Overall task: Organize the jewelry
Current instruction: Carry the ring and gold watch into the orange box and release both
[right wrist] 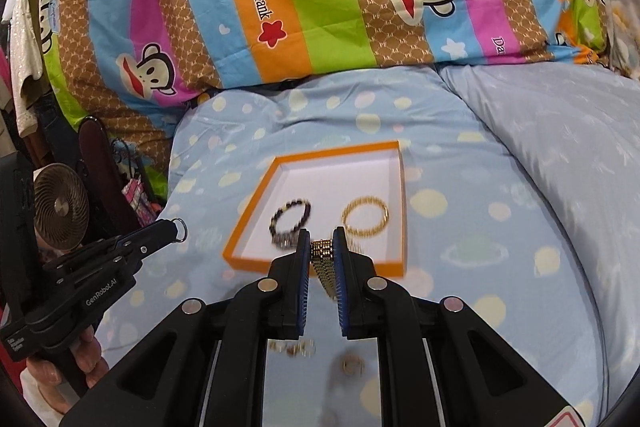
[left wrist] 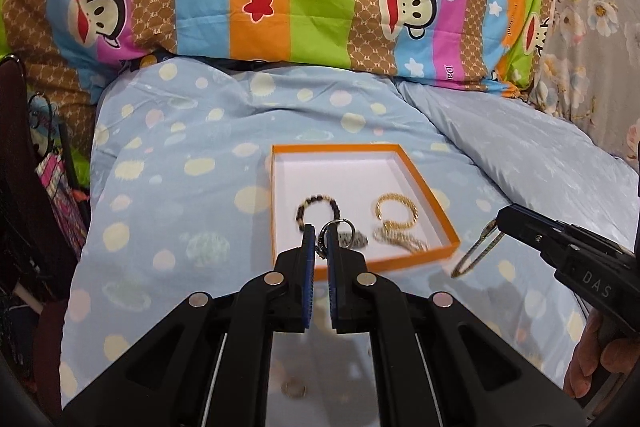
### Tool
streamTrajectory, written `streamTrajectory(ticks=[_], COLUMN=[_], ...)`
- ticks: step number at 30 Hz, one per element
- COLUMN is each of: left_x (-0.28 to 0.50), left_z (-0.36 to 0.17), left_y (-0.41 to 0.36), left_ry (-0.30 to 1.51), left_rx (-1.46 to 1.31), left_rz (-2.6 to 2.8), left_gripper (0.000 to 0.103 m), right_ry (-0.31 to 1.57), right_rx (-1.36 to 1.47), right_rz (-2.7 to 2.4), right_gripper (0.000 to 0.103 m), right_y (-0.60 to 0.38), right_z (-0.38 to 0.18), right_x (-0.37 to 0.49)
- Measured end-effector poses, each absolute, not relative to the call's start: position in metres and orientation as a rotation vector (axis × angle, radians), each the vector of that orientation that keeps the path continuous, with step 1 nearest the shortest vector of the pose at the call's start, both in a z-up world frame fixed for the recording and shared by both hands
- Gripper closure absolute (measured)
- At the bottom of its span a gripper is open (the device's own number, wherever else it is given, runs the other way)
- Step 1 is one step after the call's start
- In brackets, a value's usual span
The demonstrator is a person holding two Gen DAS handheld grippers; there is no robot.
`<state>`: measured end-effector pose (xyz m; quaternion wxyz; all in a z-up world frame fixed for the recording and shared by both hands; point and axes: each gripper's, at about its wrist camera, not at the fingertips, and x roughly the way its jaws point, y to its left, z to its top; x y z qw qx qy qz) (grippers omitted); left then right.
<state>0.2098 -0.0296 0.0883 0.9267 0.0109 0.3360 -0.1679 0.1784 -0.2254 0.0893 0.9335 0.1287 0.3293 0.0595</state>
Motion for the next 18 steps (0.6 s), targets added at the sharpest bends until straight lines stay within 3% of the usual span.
streamTrajectory(ticks=[18], left_x=[0.329], left_z=[0.057], left_y=[-0.064], left_ry=[0.753], left_rx=[0.007], left_rz=[-0.317], left_gripper=[0.098], right_ry=[0.676], right_rx=[0.296], right_rz=[0.088], right_gripper=[0.092], right_y=[-0.234], right_z=[0.059], right_x=[0.300])
